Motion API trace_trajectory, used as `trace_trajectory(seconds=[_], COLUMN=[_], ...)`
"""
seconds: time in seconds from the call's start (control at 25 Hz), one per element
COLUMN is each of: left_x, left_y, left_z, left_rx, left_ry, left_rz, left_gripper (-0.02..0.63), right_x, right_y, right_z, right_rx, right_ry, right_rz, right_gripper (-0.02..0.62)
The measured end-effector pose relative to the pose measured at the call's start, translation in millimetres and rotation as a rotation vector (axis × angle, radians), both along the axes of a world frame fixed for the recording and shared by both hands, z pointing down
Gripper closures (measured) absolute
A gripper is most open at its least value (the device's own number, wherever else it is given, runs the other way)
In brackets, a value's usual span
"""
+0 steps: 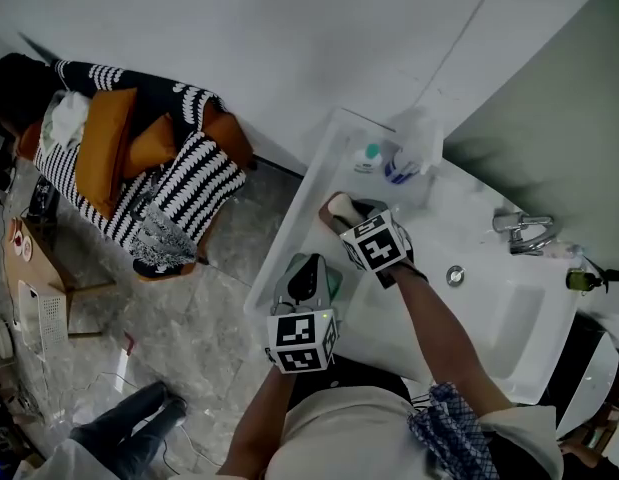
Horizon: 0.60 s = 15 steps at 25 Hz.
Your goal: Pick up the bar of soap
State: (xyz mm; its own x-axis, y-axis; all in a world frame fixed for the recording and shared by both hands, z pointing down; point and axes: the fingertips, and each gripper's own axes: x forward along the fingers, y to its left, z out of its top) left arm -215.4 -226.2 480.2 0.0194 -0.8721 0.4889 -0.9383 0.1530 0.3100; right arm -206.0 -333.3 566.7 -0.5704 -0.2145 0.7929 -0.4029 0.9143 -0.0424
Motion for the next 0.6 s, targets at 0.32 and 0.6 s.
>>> trace_trajectory(seconds=[0.32,0.6], left_x=[9,25], left_y=[4,3], left_z=[-9,-18], left_rx=[0.016,0.035], left_ry=[-0.024,-0.047], left_rz=[0.028,0.06], left_gripper=[0.601,0.6], right_x=[9,33], right_y=[5,10], right_z=[-24,-38], right_rx=[0.016,0.022], right_ry=[-0.076,-0.132], right_rz=[0.033,0.093], right_gripper=[0.383,0.385])
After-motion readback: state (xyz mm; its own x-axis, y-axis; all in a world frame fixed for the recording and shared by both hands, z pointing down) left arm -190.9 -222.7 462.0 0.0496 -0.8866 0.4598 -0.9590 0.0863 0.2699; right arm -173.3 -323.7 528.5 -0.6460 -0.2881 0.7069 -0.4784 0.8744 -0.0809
